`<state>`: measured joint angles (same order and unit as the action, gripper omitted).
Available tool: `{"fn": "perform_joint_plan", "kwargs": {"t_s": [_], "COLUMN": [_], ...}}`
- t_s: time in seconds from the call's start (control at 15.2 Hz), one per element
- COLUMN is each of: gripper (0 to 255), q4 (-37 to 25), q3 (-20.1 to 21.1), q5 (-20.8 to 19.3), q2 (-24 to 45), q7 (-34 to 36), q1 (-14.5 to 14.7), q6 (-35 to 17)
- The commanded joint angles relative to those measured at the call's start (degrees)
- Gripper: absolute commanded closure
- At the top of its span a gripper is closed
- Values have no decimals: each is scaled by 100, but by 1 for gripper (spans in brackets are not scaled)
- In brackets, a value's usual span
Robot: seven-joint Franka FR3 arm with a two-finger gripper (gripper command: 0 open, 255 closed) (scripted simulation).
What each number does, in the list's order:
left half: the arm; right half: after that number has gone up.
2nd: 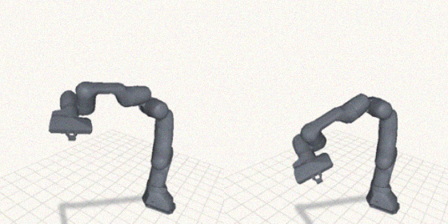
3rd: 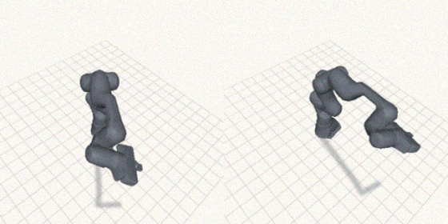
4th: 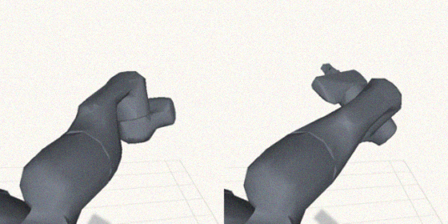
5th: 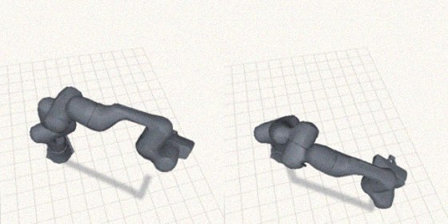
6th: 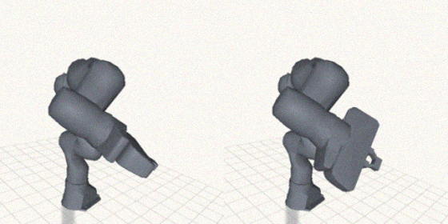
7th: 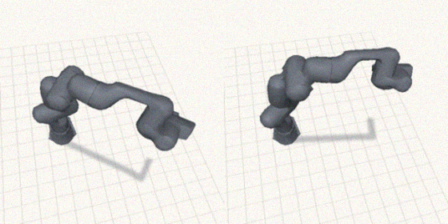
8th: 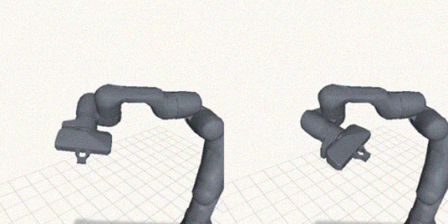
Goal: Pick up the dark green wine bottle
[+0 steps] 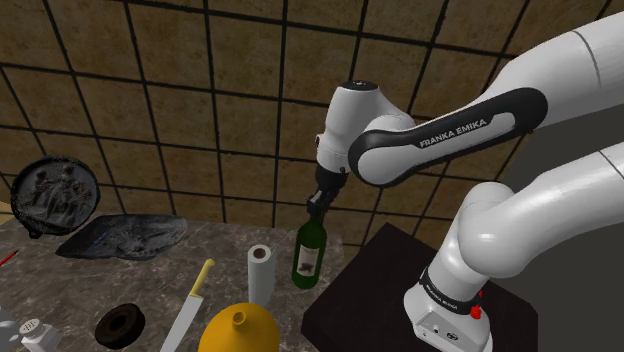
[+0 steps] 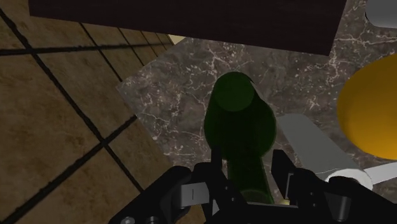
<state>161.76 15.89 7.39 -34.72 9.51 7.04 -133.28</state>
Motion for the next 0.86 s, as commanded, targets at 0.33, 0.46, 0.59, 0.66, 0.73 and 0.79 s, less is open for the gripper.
{"fn": "perform_joint_plan", "kwargs": {"t_s": [0.33, 0.46, 0.59, 0.66, 0.73, 0.79], "gripper": [255, 255, 255, 255, 255, 255], "q4": [-342, -453, -569, -629, -637, -638], "q3": [-99, -126, -151, -164, -166, -166], "q5": [-33, -46, -60, -67, -68, -68], "q2": [-357, -435, -503, -534, -540, -539], "q7": [-36, -45, -53, -57, -58, -58], "q1": [10, 8, 5, 3, 2, 2], "q6": [699, 887, 1071, 1161, 1175, 1175]}}
